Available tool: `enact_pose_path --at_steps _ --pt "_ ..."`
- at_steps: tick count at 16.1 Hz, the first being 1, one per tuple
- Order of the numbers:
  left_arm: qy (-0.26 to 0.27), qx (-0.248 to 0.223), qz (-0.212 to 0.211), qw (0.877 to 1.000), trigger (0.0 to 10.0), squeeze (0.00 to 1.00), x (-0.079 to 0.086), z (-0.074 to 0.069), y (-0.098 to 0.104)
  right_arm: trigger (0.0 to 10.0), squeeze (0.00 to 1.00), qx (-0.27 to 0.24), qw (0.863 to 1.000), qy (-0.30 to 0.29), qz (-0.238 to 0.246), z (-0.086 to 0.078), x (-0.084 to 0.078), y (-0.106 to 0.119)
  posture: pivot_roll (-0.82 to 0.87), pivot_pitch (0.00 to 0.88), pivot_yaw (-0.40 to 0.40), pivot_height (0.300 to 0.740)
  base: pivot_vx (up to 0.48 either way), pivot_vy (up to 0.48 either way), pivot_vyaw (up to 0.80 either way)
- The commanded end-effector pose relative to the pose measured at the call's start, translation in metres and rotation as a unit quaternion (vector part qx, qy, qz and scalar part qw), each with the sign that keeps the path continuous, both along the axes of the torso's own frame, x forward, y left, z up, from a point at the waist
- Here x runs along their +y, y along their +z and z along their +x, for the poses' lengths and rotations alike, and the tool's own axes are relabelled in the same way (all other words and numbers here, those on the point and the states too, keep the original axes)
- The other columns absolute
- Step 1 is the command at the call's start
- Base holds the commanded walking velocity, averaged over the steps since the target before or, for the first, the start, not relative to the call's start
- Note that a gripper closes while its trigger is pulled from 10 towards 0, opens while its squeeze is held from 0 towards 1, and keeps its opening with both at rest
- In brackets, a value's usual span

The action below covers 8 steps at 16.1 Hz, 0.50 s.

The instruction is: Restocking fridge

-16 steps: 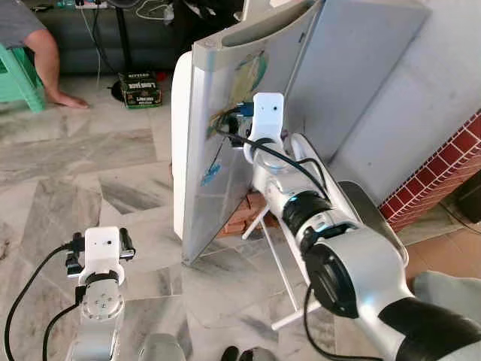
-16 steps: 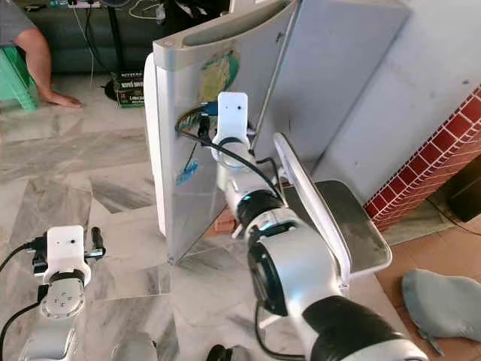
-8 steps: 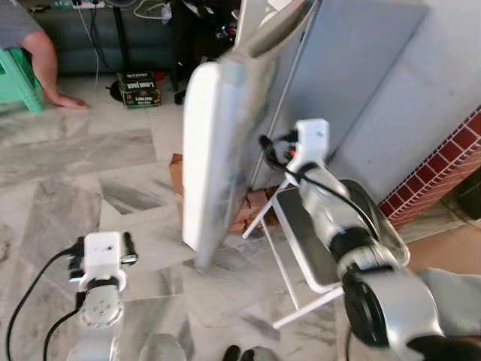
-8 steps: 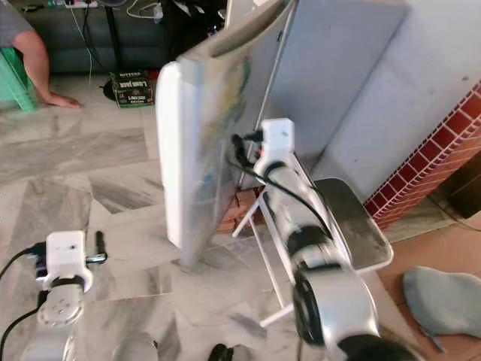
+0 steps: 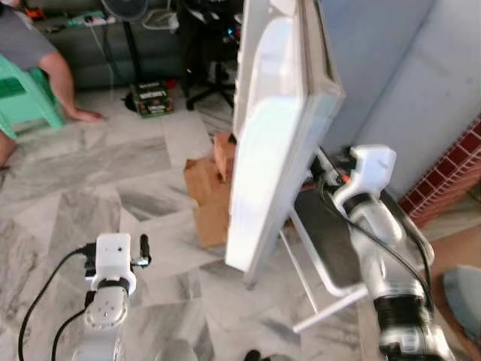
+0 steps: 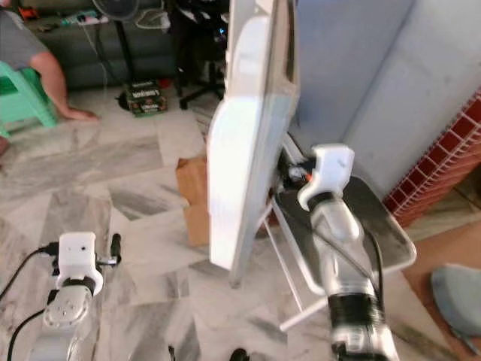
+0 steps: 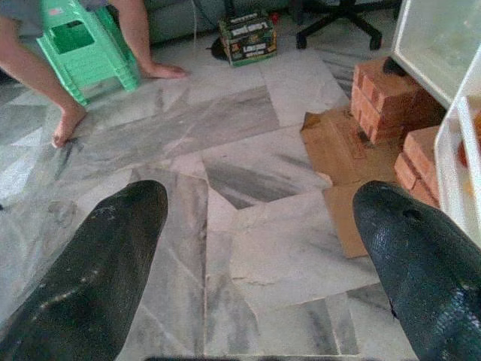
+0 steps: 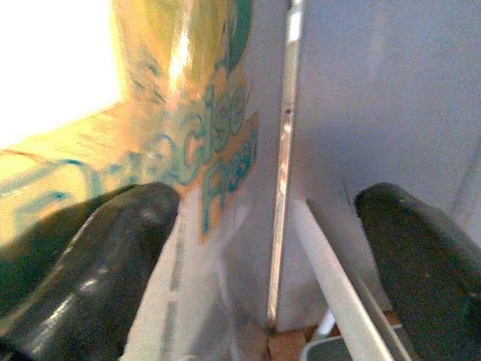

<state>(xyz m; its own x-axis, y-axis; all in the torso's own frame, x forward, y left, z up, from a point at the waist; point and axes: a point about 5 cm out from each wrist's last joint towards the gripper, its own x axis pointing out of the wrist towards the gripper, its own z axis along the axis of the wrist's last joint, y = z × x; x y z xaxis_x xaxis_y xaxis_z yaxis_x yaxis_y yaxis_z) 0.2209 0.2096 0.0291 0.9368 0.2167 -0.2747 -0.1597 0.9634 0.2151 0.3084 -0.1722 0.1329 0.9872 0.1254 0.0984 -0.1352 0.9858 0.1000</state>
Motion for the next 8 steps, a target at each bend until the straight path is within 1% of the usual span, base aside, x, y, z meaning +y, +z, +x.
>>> enact_pose_path --at_steps 1,2,3,4,5,6,7,8 --pt "-0.007 -0.001 0.001 1.000 10.0 0.00 -0.002 0.001 0.001 10.0 0.00 -0.018 1.000 -0.017 0.006 -0.005 0.002 0.009 0.11 0.014 -0.010 0.740 0.000 0.000 0.00" --pt "-0.009 -0.002 0.000 1.000 10.0 0.00 -0.002 0.002 0.001 10.0 0.00 -0.010 0.999 -0.036 0.022 -0.011 0.001 0.009 0.10 0.012 -0.007 0.740 0.000 0.000 0.00" --pt "-0.011 -0.001 0.000 1.000 10.0 0.00 -0.001 0.005 0.001 10.0 0.00 -0.006 0.997 -0.060 0.039 -0.016 -0.002 0.009 0.10 0.009 -0.004 0.740 0.000 0.480 0.00" --pt "-0.015 -0.001 0.001 1.000 10.0 0.00 0.000 0.007 0.002 10.0 0.00 0.001 0.997 -0.069 0.043 -0.019 -0.003 0.009 0.09 0.009 -0.003 0.740 0.000 0.480 0.00" --pt "-0.033 -0.014 0.005 0.999 10.0 0.00 -0.002 0.009 0.005 10.0 0.00 0.002 0.997 -0.068 0.038 -0.021 -0.002 0.010 0.09 0.008 -0.008 0.740 0.240 0.416 0.00" --pt "-0.047 -0.025 0.006 0.999 10.0 0.00 -0.002 0.010 0.008 10.0 0.00 0.000 0.997 -0.073 0.026 -0.021 -0.002 0.011 0.09 0.008 -0.012 0.740 0.442 0.000 0.00" --pt "-0.051 -0.025 0.006 0.998 10.0 0.00 -0.003 0.010 0.008 10.0 0.00 0.000 0.997 -0.078 0.022 -0.021 -0.003 0.012 0.09 0.008 -0.015 0.740 0.442 0.000 0.00" --pt "-0.039 -0.023 -0.002 0.999 10.0 0.00 -0.002 0.008 0.007 10.0 0.00 0.003 0.994 -0.111 0.000 -0.019 -0.008 0.014 0.10 0.010 -0.020 0.740 0.480 0.000 0.00"
